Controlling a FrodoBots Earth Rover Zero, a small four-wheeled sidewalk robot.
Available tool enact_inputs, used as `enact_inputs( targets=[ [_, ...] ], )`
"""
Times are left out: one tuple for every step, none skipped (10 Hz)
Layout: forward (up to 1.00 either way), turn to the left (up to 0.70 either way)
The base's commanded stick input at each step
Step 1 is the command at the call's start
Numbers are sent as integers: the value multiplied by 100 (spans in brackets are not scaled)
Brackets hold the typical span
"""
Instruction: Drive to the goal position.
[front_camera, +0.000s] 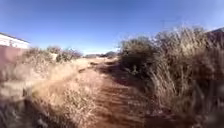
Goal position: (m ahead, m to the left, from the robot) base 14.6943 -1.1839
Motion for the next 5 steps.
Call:
enact_inputs(
  targets=[
    [50,0],
    [50,0],
    [50,0],
    [50,0],
    [50,0]
  ],
)
